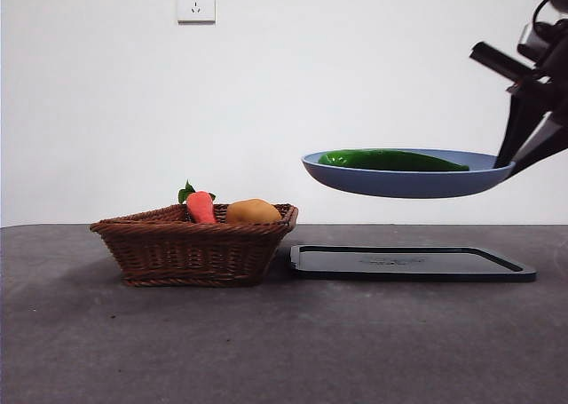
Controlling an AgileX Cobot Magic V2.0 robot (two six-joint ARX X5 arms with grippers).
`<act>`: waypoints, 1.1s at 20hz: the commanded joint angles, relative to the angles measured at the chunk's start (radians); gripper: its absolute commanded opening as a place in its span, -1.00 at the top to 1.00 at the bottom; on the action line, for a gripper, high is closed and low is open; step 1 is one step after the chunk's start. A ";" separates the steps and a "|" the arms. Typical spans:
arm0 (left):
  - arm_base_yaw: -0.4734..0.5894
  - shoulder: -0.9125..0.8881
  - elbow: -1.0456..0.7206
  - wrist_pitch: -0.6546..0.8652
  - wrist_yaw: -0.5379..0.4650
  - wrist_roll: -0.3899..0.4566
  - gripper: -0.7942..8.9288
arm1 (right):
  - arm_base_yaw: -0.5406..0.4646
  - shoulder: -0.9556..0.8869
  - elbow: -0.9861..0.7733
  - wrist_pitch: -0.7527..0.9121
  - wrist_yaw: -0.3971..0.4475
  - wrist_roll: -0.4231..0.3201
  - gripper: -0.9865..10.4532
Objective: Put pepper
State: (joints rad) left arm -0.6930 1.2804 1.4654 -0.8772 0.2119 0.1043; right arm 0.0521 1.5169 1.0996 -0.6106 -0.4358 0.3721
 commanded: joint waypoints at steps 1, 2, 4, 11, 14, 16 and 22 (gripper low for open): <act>-0.006 -0.016 0.015 0.000 -0.001 0.000 0.35 | -0.007 0.121 0.103 0.012 -0.001 0.014 0.82; -0.006 -0.024 0.015 -0.001 0.000 0.000 0.35 | -0.013 0.170 0.140 0.012 0.001 0.016 0.82; -0.006 -0.035 0.015 -0.004 0.000 -0.007 0.35 | -0.019 0.274 0.213 0.012 0.006 0.020 0.82; -0.006 -0.037 0.015 -0.023 -0.001 -0.028 0.35 | -0.049 0.482 0.317 0.075 0.025 0.024 0.82; -0.006 -0.037 0.015 -0.014 -0.002 -0.030 0.35 | -0.057 0.525 0.317 0.078 0.023 0.019 0.82; -0.006 -0.037 0.015 -0.014 -0.002 -0.030 0.35 | -0.057 0.532 0.317 0.079 0.023 0.003 0.82; -0.006 -0.037 0.015 -0.015 -0.002 -0.029 0.35 | -0.056 0.521 0.317 0.060 0.015 -0.014 0.56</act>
State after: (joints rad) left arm -0.6930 1.2369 1.4654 -0.9043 0.2119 0.0807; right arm -0.0067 2.0151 1.3956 -0.5560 -0.4198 0.3679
